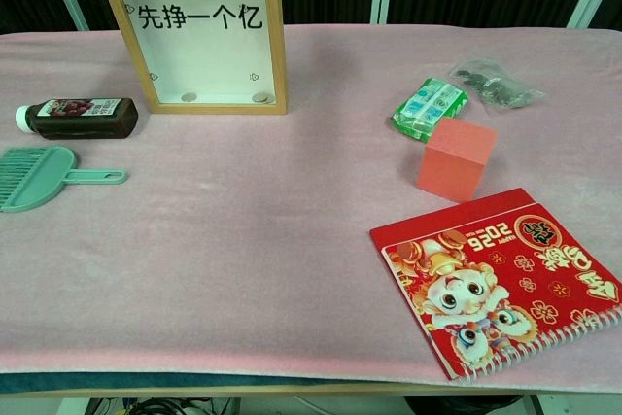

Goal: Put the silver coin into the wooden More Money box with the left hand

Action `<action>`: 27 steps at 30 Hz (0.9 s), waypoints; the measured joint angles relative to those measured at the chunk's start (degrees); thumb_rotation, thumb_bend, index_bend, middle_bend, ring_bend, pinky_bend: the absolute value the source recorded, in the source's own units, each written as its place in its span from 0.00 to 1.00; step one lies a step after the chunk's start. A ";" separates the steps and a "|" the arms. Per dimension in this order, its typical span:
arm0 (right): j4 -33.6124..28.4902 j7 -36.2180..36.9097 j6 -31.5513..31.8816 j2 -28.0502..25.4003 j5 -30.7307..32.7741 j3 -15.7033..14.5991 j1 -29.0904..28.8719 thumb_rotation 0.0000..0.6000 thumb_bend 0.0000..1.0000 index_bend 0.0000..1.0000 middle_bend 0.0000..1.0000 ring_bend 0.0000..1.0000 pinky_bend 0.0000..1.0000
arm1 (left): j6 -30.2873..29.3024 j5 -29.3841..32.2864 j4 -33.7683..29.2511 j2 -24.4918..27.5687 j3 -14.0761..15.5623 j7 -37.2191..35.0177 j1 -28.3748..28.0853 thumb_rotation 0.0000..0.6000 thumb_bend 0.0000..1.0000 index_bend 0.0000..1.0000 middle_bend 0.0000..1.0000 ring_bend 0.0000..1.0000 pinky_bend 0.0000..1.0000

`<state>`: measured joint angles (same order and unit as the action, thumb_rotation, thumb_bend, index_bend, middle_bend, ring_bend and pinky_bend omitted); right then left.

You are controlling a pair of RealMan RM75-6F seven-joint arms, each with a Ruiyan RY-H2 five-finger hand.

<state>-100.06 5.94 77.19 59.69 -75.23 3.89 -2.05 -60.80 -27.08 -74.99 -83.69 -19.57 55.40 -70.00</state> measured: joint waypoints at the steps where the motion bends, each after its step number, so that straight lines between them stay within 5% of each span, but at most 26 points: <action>1: 0.06 -0.06 0.03 0.02 0.09 0.06 -0.01 1.00 0.09 0.14 0.04 0.11 0.20 | -0.68 -0.01 -1.59 0.86 -0.19 0.02 0.23 1.00 0.48 0.12 0.06 0.00 0.01; 4: 0.26 -0.36 0.34 0.14 0.23 0.25 0.00 1.00 0.09 0.14 0.04 0.11 0.20 | -2.72 1.01 -7.03 3.64 -0.51 0.83 1.08 1.00 0.42 0.04 0.02 0.00 0.01; 14: 1.22 -2.60 2.12 0.82 -0.42 0.54 0.10 1.00 0.09 0.13 0.04 0.11 0.20 | -11.57 0.15 -32.74 18.11 0.57 -3.00 11.13 1.00 0.37 0.02 0.00 0.00 0.01; 18: 2.40 -3.49 4.08 1.61 -1.66 0.93 0.20 1.00 0.09 0.13 0.03 0.11 0.20 | -14.64 -8.05 -38.63 22.90 3.49 -9.72 18.42 1.00 0.36 0.00 0.00 0.00 0.01; 27: 4.74 -4.49 6.56 2.93 -4.44 1.19 0.28 1.00 0.08 0.13 0.02 0.10 0.20 | -20.58 -32.61 -43.42 29.32 16.81 -26.24 37.83 1.00 0.36 0.00 0.00 0.00 0.01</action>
<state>-95.33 1.44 83.75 62.62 -79.67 5.08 -1.77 -81.38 -59.69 -118.41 -54.38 -2.76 29.16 -32.16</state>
